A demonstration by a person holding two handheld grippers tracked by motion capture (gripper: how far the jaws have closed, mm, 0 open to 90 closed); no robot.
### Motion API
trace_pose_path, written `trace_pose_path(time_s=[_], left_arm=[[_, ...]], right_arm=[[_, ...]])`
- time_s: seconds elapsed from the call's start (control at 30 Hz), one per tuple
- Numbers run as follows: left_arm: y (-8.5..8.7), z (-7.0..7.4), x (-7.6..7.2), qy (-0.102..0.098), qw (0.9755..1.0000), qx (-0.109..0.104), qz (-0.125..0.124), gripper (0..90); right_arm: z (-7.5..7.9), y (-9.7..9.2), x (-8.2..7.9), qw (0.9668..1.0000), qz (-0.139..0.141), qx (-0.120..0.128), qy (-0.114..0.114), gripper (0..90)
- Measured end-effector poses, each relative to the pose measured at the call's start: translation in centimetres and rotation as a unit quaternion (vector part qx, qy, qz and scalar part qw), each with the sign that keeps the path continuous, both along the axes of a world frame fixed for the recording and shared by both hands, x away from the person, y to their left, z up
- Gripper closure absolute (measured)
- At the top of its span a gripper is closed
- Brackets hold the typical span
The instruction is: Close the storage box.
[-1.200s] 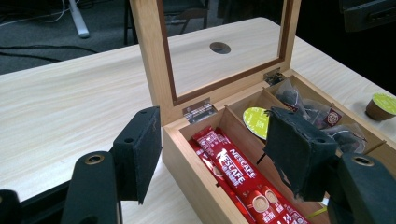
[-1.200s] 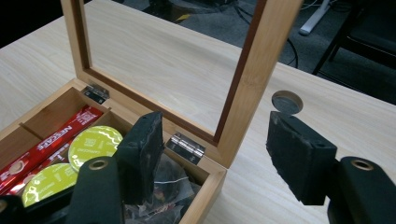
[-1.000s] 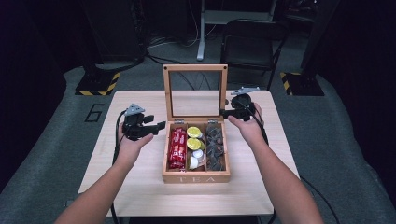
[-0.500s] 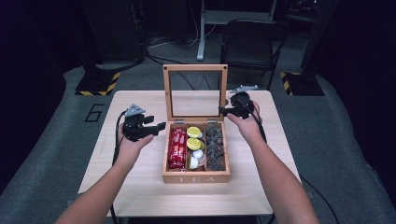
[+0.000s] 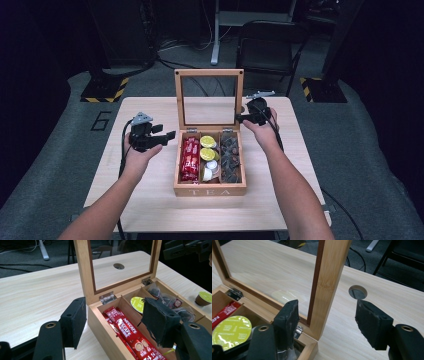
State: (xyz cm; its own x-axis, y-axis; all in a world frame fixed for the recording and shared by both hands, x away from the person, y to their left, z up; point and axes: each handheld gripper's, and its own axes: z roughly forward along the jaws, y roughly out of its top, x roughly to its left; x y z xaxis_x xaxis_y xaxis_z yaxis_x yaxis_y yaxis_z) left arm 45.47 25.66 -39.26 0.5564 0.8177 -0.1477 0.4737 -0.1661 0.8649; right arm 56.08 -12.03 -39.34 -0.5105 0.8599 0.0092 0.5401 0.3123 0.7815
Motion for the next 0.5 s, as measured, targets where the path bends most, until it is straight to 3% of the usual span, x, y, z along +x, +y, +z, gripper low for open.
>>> trace_pose_path(time_s=[0.33,0.4,0.5], left_arm=[[0.25,0.15,-0.18,-0.003,1.0,0.003,-0.001,35.9],[0.36,0.16,-0.25,-0.002,1.0,0.003,0.0,35.9],[0.57,0.16,-0.3,0.0,1.0,0.003,0.002,35.9]], right_arm=[[-0.67,0.4,0.65,1.0,-0.002,-0.004,0.003,34.4],[-0.67,0.66,0.7,0.9999,-0.004,0.008,0.007,34.4],[-0.61,0.88,0.87,1.0,0.009,0.0,0.0,34.3]])
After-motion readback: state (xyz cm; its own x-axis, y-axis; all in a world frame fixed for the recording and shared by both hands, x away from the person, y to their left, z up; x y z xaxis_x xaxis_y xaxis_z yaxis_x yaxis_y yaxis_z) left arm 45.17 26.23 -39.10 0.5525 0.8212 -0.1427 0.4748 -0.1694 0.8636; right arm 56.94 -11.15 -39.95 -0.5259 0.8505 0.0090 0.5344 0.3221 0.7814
